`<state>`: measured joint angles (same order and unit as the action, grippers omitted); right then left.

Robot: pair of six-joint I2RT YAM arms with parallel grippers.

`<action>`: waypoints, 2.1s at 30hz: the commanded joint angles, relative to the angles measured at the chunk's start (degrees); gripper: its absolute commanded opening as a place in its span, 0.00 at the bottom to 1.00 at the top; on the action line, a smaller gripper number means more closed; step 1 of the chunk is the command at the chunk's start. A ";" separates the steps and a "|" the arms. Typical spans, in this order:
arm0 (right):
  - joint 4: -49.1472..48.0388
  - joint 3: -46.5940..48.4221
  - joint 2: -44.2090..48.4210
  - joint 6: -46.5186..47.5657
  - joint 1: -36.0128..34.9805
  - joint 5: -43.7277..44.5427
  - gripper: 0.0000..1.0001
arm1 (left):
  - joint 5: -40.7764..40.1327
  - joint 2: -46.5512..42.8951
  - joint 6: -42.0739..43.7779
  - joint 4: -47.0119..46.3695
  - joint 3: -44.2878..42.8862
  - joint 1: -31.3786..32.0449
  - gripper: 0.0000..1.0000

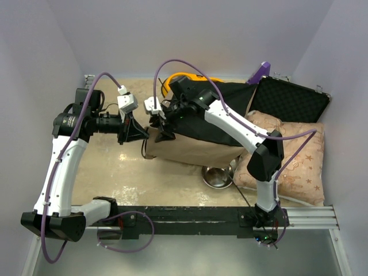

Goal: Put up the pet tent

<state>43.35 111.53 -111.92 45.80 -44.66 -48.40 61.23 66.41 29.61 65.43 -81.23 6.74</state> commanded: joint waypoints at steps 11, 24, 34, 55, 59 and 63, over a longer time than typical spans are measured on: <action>-11.25 -0.42 5.12 -14.23 -0.34 -9.51 0.00 | -5.86 -0.05 -4.99 -2.67 5.46 -0.50 0.00; -40.61 -11.32 16.20 -42.01 -0.16 -17.34 0.00 | -4.90 -0.23 -7.02 -5.66 11.27 -6.56 0.00; -55.03 -12.21 18.31 -54.58 0.89 -16.46 0.00 | -6.65 -1.64 -2.71 -3.47 12.06 -6.74 0.00; -68.48 -10.45 19.11 -63.55 2.92 -18.13 0.00 | -7.79 2.14 1.86 0.40 9.43 -9.91 0.00; -70.51 -10.45 18.93 -65.22 2.92 -18.04 0.00 | -8.76 3.11 3.44 1.46 9.60 -9.99 0.00; -70.95 -9.93 18.41 -66.19 2.48 -18.83 0.00 | -8.32 4.25 3.71 1.54 9.25 -9.82 0.00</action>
<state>-5.69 95.96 -102.87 -15.73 -41.12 -61.41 63.94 66.46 31.18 56.29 -75.09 -2.94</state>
